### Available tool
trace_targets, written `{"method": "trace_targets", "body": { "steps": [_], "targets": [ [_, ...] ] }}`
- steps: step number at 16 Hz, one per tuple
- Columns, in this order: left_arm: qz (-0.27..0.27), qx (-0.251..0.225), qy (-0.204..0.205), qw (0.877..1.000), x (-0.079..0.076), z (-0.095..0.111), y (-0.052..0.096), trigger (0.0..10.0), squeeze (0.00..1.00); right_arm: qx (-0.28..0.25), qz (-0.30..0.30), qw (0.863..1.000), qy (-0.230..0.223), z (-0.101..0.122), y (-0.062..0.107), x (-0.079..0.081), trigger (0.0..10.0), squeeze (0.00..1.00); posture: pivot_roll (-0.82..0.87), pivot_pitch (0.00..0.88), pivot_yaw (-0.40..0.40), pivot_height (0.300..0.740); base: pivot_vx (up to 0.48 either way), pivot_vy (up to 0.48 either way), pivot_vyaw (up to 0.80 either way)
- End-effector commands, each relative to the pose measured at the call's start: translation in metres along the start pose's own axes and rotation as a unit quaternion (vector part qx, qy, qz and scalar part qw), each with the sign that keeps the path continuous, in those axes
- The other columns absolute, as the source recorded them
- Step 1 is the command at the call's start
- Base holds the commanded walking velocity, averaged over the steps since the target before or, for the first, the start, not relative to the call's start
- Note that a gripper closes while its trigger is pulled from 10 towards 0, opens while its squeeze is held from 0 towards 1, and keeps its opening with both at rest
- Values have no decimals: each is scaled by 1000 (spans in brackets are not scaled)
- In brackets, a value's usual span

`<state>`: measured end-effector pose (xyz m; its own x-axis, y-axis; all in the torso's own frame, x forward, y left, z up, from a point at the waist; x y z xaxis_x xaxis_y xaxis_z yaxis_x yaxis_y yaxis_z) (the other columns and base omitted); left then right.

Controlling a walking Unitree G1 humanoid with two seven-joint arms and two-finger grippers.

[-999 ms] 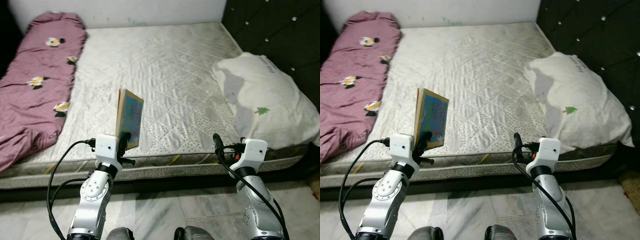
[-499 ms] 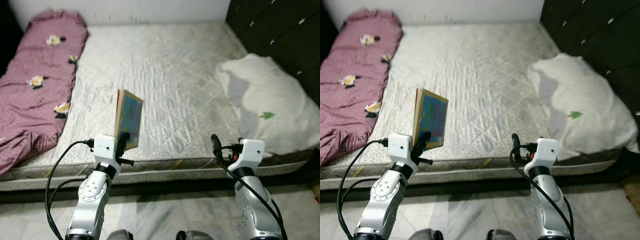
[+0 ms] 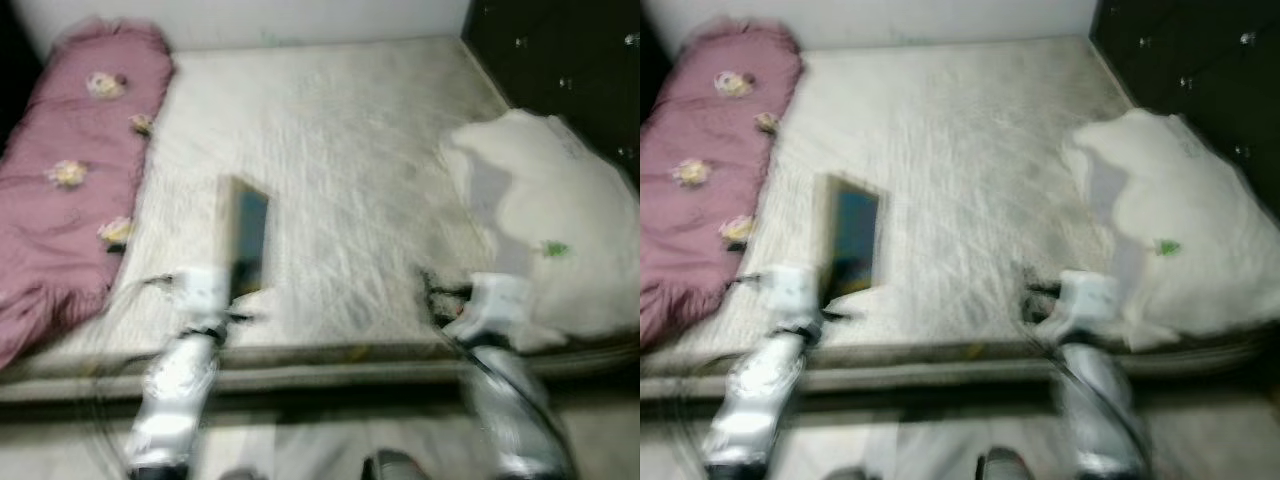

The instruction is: Clean up the room

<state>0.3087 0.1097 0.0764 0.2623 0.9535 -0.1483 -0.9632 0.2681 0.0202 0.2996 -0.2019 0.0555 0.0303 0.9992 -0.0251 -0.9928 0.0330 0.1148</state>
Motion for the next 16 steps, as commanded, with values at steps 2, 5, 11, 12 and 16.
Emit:
{"method": "trace_targets", "body": {
  "steps": [2,5,11,12,16],
  "targets": [
    [14,-17,-17,1000,13,10,3,10000,0,-18,17,1000,-10,10,-5,14,10000,0,-53,74,30,740,266,0,0],
    [15,-16,-17,1000,13,9,3,10000,0,-19,17,1000,-10,10,-4,14,10000,0,-53,74,31,740,81,0,0],
    [26,-12,-18,999,15,7,3,10000,0,-20,16,1000,-8,10,-5,13,10000,0,-53,75,29,740,0,0,0],
    [32,-14,-19,999,16,8,3,10000,0,-20,16,1000,-8,11,-5,13,10000,0,-53,75,28,740,0,0,0],
    [32,-9,-19,999,16,7,2,10000,0,-18,16,1000,-9,10,-6,13,10000,0,-52,77,27,740,0,0,0]
  ]
}}
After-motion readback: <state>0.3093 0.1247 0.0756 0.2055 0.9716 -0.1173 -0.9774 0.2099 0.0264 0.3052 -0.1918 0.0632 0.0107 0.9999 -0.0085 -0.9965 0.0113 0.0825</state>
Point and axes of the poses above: a point about 5 cm out from each wrist's last joint towards the gripper, its own y axis pointing back from the gripper into the wrist, its own z axis along the axis of the wrist's last joint, x = y × z, the point moved 5 cm from there along -y, pointing out of the wrist towards the gripper, and after that the axes turned 6 degrees about y, right-handed, at the moved point
